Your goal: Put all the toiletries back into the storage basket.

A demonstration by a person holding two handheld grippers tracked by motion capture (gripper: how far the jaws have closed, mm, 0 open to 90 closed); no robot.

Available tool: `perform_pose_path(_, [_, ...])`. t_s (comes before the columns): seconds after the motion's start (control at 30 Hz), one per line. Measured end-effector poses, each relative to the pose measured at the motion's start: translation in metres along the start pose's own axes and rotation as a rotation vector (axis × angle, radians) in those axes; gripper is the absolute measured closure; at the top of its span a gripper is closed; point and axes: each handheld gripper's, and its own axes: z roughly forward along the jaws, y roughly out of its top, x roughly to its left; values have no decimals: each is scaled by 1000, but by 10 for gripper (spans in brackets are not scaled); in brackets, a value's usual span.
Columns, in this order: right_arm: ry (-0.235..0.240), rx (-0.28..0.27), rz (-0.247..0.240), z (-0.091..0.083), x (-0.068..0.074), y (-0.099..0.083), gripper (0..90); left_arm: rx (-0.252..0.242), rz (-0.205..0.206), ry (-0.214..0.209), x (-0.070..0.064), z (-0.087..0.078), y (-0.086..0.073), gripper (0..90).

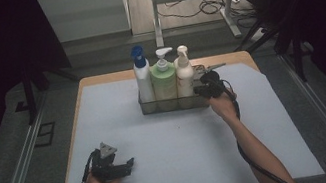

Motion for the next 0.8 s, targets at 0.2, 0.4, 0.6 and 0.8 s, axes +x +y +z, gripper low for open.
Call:
perform_pose_path(0.2, [1,-7,1,-1,3,-1,894,0,0,0,0,0,0,120])
perform_pose_path(0.4, [3,0,-5,-3,6,-1,896,1,0,0,0,0,0,120])
perform_pose_path(0.6, [6,-1,-8,-4,6,0,888,0,0,0,0,0,0,119])
perform_pose_path(0.8, [3,5,6,-6,2,-1,776,0,0,0,0,0,0,119])
